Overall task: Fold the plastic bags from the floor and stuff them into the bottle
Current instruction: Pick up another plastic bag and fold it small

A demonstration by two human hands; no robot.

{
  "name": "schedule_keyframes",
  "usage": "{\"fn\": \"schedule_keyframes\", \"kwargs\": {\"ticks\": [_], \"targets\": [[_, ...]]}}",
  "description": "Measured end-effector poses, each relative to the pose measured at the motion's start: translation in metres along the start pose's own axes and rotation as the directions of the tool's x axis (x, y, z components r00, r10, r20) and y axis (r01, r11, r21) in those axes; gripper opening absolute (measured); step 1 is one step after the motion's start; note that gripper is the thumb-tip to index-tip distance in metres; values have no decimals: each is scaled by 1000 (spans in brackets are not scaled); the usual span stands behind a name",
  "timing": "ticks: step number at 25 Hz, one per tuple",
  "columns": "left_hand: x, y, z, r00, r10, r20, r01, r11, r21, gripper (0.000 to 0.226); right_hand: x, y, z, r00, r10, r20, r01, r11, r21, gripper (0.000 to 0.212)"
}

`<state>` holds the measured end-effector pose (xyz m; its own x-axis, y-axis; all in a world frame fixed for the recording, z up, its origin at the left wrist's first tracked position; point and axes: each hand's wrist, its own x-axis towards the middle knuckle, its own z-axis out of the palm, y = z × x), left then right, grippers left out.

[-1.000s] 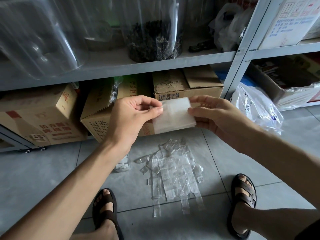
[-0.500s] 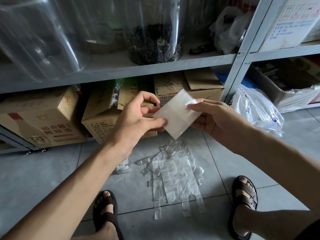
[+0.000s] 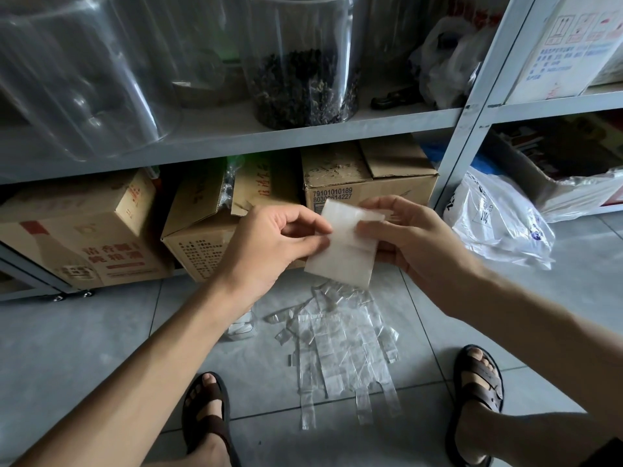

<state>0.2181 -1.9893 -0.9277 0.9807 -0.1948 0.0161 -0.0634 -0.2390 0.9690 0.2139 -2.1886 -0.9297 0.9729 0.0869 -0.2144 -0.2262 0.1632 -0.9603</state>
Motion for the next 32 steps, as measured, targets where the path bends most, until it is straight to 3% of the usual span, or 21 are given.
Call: {"fn": "schedule_keyframes", "kwargs": {"ticks": [4, 9, 15, 20, 24, 32], "targets": [[3, 0, -1, 995, 6, -102, -6, 1000, 4, 19, -9, 3, 7, 989, -138, -46, 135, 989, -55, 47], [1, 1, -1, 986, -10, -165, -1, 998, -66, 19, -16, 3, 12, 973, -231, 8, 231, 968, -96, 42], [0, 2, -2, 974, 17, -227, -36, 996, -79, 18, -14, 7, 11, 929, -358, -98, 340, 926, -162, 68], [0, 0, -2, 972, 25, -233, -44, 996, -76, 19, -15, 10, 17, 943, -330, 44, 333, 934, -131, 42], [-2, -1, 0, 976, 37, -213, -53, 996, -71, 20, -11, 11, 16, 944, -331, -1, 324, 924, -204, 18], [-4, 0, -1, 986, 42, -159, -56, 995, -85, 16, -7, 12, 16, 939, -339, -61, 311, 911, -269, 13]]}}
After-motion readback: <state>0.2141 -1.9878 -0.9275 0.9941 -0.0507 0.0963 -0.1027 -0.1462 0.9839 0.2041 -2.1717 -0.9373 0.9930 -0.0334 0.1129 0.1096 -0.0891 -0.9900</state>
